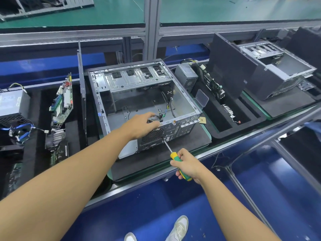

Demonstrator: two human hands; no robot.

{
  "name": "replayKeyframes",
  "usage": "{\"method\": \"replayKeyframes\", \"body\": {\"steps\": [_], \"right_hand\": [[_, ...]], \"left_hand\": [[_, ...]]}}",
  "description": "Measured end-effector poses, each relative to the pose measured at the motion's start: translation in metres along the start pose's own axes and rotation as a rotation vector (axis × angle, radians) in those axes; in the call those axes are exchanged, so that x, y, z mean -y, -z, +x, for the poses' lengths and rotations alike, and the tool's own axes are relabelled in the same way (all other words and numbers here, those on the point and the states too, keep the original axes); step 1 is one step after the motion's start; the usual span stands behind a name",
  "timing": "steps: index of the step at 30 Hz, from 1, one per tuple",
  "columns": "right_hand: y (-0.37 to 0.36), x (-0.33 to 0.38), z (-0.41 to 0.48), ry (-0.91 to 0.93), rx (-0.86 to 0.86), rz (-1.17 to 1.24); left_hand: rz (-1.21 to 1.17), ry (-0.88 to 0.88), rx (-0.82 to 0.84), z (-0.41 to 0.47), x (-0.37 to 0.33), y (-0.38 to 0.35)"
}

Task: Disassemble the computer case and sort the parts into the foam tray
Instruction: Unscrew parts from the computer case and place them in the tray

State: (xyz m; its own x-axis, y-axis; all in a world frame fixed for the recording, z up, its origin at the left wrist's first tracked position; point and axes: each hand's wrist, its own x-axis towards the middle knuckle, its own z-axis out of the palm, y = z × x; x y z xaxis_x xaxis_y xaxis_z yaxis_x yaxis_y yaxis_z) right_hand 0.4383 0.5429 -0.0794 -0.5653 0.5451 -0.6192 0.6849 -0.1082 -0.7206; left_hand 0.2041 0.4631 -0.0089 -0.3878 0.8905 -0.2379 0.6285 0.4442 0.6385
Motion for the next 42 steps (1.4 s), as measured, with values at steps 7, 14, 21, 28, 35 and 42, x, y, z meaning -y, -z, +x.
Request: {"method": "replayKeyframes", "body": {"steps": [7, 14, 21, 28, 35, 42], "right_hand": [[-0.002, -0.004, 0.0, 0.019, 0.003, 0.064], [-0.004, -0.005, 0.0, 0.041, -0.027, 0.042], [-0.003, -0.006, -0.001, 0.044, -0.038, -0.012], [0.0, -0.007, 0.001, 0.048, -0.046, -0.088], [0.002, -0.014, -0.003, 0.045, -0.03, -0.154], [0.009, -0.028, -0.012, 0.04, -0.012, -0.226]], "left_hand": [[-0.008, -0.341, -0.354, -0.054, -0.019, -0.069], [-1.306, 0.601, -0.177, -0.015, -0.02, -0.117], [-1.645, 0.767, -0.437, 0.005, -0.034, -0.136], [-1.72, 0.734, -0.511, 0.007, -0.036, -0.145], [-1.709, 0.792, -0.569, 0.012, -0.038, -0.146], [-1.668, 0.849, -0.62, 0.021, -0.042, -0.149]]}}
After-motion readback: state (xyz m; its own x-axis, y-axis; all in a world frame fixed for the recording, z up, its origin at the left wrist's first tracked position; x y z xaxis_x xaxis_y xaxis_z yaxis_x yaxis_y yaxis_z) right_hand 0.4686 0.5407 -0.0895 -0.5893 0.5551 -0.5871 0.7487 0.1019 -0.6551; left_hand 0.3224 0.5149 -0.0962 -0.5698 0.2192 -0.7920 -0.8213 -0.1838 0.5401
